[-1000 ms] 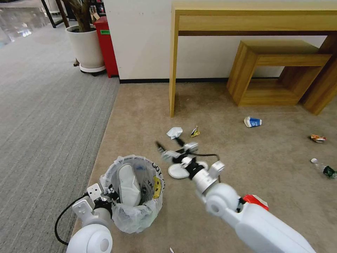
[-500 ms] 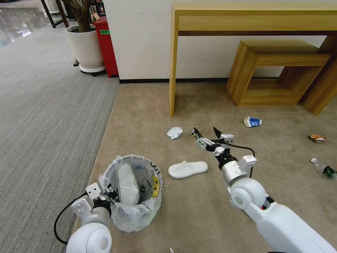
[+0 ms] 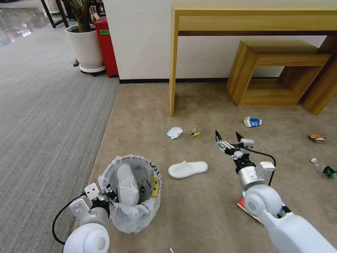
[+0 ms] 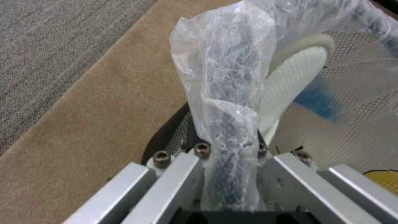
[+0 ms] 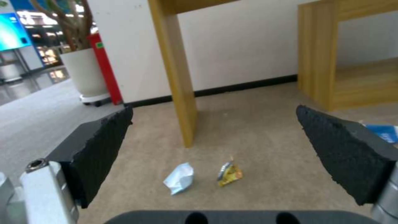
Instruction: Pick up the trash bin and place the garbage on the floor into it.
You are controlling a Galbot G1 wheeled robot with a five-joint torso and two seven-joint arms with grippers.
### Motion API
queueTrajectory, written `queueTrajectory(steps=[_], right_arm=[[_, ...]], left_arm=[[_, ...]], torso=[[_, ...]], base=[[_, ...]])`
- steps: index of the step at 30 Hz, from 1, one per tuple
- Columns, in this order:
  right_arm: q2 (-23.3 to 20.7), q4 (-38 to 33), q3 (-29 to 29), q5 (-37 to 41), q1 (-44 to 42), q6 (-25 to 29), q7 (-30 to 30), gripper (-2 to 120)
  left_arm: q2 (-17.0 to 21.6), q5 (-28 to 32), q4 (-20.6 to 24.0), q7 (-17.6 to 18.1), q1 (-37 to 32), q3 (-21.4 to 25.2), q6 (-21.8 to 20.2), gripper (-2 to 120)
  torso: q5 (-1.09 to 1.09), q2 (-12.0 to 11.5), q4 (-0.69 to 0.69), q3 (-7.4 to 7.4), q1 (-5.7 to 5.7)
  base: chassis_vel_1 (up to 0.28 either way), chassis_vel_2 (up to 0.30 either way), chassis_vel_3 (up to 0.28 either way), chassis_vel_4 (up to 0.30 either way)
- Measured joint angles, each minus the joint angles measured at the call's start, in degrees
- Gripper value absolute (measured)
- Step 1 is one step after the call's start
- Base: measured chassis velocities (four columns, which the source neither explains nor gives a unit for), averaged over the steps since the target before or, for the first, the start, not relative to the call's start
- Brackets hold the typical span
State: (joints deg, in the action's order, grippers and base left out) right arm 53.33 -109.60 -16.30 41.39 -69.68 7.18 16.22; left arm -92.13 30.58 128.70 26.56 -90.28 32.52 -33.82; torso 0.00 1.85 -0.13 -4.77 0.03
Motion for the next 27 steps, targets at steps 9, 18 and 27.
queueTrajectory(steps=[9,18,27], right_arm=[[0.8,0.0,-1.7,-1.2,-2.0,0.2,-0.8,99],[1.4,0.0,-1.4,-2.3,-2.6,0.2,-1.1,97],[1.7,0.2,-1.3,-2.4,-2.7,0.2,-1.3,96]], left_arm=[[0.2,0.0,-0.1,-0.1,0.0,0.1,0.2,1],[0.4,0.0,0.0,-0.1,-0.4,0.2,0.6,1],[0.3,0.0,0.0,-0.1,-0.4,0.2,0.9,1]], torso=[[0.00,0.0,0.00,0.00,0.00],[0.00,0.0,0.00,0.00,0.00],[0.00,0.0,0.00,0.00,0.00]], base=[[0.000,0.000,0.000,0.000],[0.000,0.000,0.000,0.000],[0.000,0.000,0.000,0.000]])
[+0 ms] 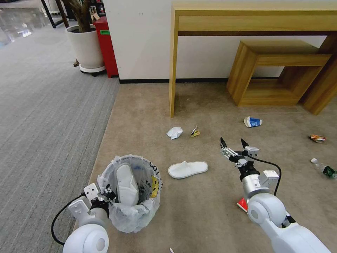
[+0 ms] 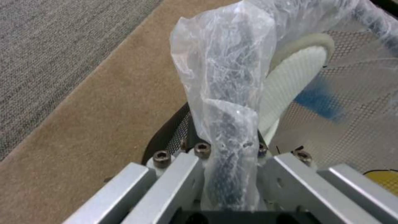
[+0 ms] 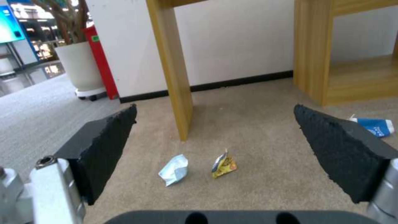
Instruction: Pick up the trash bin and place the garbage on the floor into it.
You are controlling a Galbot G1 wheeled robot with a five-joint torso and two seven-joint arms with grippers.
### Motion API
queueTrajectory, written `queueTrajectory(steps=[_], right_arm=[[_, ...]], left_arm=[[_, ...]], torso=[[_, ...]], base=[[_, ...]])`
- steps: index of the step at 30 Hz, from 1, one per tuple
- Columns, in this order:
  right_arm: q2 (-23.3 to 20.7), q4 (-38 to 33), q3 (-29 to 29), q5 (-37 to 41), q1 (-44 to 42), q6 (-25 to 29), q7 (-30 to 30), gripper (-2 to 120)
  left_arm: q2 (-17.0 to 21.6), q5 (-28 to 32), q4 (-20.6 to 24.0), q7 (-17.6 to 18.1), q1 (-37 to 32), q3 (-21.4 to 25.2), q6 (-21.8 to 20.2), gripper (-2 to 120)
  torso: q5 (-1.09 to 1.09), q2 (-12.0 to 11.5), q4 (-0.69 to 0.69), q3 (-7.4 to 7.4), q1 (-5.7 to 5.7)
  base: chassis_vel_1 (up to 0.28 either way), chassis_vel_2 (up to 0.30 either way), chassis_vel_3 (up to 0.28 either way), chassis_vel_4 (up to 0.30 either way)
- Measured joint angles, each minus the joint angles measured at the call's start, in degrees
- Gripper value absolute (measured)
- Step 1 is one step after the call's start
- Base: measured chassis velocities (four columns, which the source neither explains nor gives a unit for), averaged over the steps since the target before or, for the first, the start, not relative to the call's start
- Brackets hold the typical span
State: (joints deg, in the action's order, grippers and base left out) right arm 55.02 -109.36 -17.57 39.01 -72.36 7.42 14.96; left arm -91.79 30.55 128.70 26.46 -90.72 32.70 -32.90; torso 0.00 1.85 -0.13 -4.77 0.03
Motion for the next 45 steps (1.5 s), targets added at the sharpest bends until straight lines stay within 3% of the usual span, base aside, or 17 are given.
queueTrajectory(steps=[15,39,42,45], right_arm=[[0.0,0.9,0.9,-0.3,0.4,0.5,-0.7,89],[0.1,2.0,3.3,-0.1,2.3,0.7,-0.5,93],[0.1,2.0,3.9,0.8,2.6,-0.7,0.5,95],[0.1,1.8,6.0,4.5,4.1,-5.4,4.7,99]], left_arm=[[-0.3,-0.6,-0.3,-0.2,0.0,-0.1,0.4,1],[-0.4,-1.7,-0.9,-0.5,-0.2,-0.1,1.0,1],[-0.3,-1.7,-1.1,-0.5,-0.1,-0.2,1.1,1],[-0.3,-1.8,-1.2,-0.6,-0.1,-0.2,1.2,1]], torso=[[0.00,0.0,0.00,0.00,0.00],[0.00,0.0,0.00,-0.01,0.00],[0.00,0.0,0.00,0.00,0.00],[0.00,0.0,-0.01,0.00,0.00]], base=[[-0.013,0.016,0.013,-0.017],[-0.038,0.032,0.040,-0.037],[0.000,0.000,0.000,0.000],[0.000,0.000,0.000,0.000]])
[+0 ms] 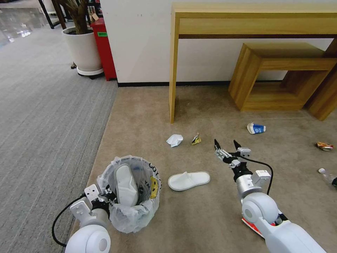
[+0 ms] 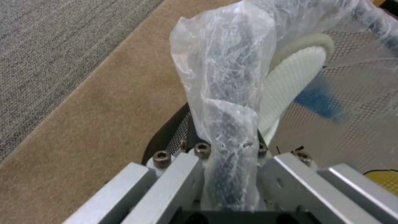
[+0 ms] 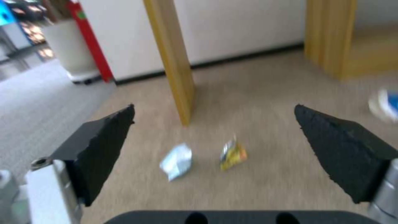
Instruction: Pick up the trash bin and place the garbage on the floor into it.
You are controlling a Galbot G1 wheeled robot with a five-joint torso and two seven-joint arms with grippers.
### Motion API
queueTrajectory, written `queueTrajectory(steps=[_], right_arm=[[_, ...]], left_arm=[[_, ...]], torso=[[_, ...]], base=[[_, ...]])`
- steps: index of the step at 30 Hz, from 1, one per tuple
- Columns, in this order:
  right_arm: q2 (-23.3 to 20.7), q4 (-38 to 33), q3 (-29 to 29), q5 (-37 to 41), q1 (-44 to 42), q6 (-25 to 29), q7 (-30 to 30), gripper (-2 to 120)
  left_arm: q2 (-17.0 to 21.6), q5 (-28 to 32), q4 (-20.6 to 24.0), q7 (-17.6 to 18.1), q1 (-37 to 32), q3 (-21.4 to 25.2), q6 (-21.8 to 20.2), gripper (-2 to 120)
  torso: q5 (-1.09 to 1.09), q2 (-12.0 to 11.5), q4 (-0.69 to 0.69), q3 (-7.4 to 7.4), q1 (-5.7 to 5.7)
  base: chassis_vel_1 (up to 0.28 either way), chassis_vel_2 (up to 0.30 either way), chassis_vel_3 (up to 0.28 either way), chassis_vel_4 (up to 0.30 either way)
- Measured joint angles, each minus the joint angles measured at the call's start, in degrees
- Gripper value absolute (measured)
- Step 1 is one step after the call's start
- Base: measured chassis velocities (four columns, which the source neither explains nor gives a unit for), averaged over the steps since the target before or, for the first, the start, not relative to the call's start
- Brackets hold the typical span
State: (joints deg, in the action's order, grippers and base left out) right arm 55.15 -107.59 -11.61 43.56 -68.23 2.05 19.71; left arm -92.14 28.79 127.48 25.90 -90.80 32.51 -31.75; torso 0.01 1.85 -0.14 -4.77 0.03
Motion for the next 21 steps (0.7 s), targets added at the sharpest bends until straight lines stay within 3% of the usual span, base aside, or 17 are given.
queueTrajectory(steps=[4,8,17,21], right_arm=[[0.8,0.0,3.1,6.1,2.9,-8.5,8.4,100],[2.6,1.6,5.9,9.7,5.4,-12.6,13.5,100],[7.6,5.5,9.9,13.2,8.9,-16.0,19.3,100],[12.1,10.2,11.6,13.4,10.8,-16.6,21.1,100]], left_arm=[[0.0,0.0,0.0,0.0,-0.1,0.1,0.1,1],[0.0,0.0,0.1,0.0,-0.2,0.4,0.3,1],[0.0,0.2,0.0,0.0,-0.2,0.7,0.4,1],[0.0,0.2,-0.2,0.0,-0.4,0.8,0.6,1]], torso=[[0.00,0.0,0.01,0.00,0.00],[-0.01,0.0,0.01,0.00,0.00],[0.01,0.0,0.01,0.00,0.00],[0.01,0.0,0.02,0.00,0.00]], base=[[0.000,0.000,0.000,0.000],[0.000,0.000,0.000,0.000],[0.000,0.000,0.000,0.000],[0.000,0.000,0.000,0.000]])
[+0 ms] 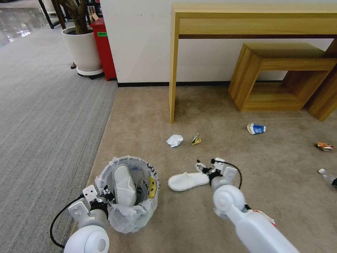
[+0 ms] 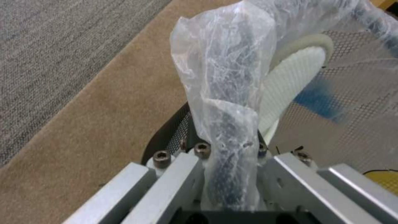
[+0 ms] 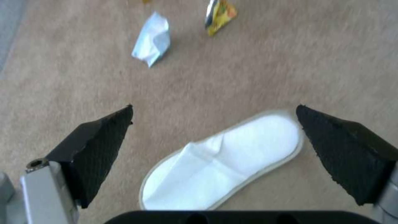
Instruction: Pick up the trash bin and place the garbage on the floor into it.
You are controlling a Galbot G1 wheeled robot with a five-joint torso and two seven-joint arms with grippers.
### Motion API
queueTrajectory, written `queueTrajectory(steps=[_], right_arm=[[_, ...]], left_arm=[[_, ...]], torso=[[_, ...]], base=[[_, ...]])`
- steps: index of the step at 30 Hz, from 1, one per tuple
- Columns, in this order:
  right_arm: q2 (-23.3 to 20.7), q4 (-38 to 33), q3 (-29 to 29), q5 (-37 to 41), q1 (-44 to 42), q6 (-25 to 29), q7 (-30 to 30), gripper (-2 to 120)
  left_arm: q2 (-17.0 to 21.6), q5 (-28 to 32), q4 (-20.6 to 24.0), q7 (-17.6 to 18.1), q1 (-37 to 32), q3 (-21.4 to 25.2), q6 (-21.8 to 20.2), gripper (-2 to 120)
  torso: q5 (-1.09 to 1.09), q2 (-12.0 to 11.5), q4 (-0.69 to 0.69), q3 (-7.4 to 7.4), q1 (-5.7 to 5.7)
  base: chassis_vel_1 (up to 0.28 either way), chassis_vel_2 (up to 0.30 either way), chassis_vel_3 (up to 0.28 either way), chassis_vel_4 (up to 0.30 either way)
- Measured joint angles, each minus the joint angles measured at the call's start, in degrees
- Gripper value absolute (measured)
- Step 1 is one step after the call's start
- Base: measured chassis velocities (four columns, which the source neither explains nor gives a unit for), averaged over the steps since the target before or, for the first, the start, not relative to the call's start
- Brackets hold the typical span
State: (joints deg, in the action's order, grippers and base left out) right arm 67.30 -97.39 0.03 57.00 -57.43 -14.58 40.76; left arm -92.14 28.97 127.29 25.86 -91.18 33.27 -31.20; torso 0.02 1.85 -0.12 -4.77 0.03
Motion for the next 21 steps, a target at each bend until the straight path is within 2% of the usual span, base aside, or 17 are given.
queueTrajectory(steps=[3,8,10,21], right_arm=[[3.1,4.6,1.0,-0.1,1.5,0.0,0.9,100],[5.3,8.6,1.8,-0.3,2.9,0.8,1.6,100],[7.4,12.4,2.3,-0.2,4.3,1.3,2.3,100],[13.3,25.2,3.3,-3.0,8.9,2.9,2.2,99]], left_arm=[[0.0,0.1,-0.1,0.0,0.0,0.2,0.1,1],[0.0,0.2,-0.1,0.0,-0.2,0.2,0.2,1],[0.0,0.2,0.0,0.0,-0.4,0.2,0.2,1],[0.0,0.6,-0.5,0.0,-0.4,-0.1,0.4,1]], torso=[[0.00,0.0,-0.01,0.00,0.00],[0.00,0.0,0.00,0.00,0.00],[-0.01,0.0,0.00,0.00,0.00],[-0.01,0.0,0.00,0.00,0.00]], base=[[0.000,0.000,0.000,0.000],[0.000,0.000,0.000,0.000],[0.000,0.000,0.000,0.000],[0.000,0.000,0.000,0.000]])
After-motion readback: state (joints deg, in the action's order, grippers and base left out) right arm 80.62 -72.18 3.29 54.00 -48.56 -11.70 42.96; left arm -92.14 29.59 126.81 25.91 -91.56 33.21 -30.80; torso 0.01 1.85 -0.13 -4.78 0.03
